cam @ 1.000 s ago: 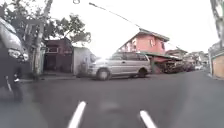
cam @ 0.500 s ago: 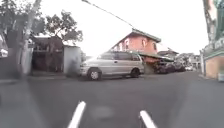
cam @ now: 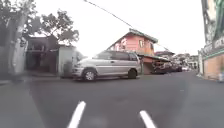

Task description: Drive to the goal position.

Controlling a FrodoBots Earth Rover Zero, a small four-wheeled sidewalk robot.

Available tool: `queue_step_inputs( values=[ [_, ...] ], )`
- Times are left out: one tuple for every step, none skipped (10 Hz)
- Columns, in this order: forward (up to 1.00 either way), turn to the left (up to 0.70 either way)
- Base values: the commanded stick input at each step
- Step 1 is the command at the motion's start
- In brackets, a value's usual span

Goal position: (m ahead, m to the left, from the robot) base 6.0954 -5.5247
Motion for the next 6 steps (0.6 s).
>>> queue_step_inputs(
  values=[
    [0.70,0.00],
    [0.70,0.00],
    [0.70,0.00],
    [0.70,-0.10],
    [0.70,-0.21],
    [0.70,-0.32]
  ],
)
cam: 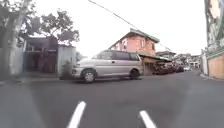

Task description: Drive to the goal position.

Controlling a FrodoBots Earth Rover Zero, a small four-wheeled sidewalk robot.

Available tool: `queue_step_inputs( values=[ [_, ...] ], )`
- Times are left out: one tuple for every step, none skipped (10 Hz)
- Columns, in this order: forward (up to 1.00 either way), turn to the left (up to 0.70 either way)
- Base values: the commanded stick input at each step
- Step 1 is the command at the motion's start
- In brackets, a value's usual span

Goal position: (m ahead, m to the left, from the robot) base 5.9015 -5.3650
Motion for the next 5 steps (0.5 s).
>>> queue_step_inputs(
  values=[
    [0.70,-0.35],
    [0.70,-0.35],
    [0.70,-0.35],
    [0.70,-0.35],
    [0.70,-0.35]
  ],
)
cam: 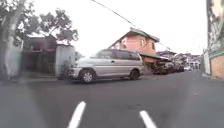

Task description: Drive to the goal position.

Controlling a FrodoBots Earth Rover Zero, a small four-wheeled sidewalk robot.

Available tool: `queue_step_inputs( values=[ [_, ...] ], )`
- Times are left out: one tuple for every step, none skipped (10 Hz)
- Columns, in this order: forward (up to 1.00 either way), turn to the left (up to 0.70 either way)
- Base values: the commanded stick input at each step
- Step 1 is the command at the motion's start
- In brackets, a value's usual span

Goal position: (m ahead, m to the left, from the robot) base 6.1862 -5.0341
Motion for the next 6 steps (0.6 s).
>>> queue_step_inputs(
  values=[
    [0.70,-0.35],
    [0.70,-0.35],
    [0.70,-0.35],
    [0.70,-0.35],
    [0.70,-0.35],
    [0.70,-0.35]
  ],
)
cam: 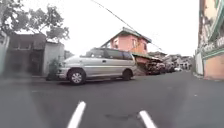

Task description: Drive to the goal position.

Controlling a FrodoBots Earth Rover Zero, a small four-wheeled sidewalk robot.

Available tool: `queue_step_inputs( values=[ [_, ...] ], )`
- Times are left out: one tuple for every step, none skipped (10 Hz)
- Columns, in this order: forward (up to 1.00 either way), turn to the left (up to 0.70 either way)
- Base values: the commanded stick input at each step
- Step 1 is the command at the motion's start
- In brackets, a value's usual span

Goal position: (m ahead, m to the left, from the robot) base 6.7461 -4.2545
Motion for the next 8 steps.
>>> queue_step_inputs(
  values=[
    [0.70,-0.35],
    [0.70,-0.35],
    [0.70,-0.35],
    [0.70,-0.35],
    [0.70,-0.35],
    [0.70,-0.35],
    [0.70,-0.35],
    [0.70,-0.35]
  ],
)
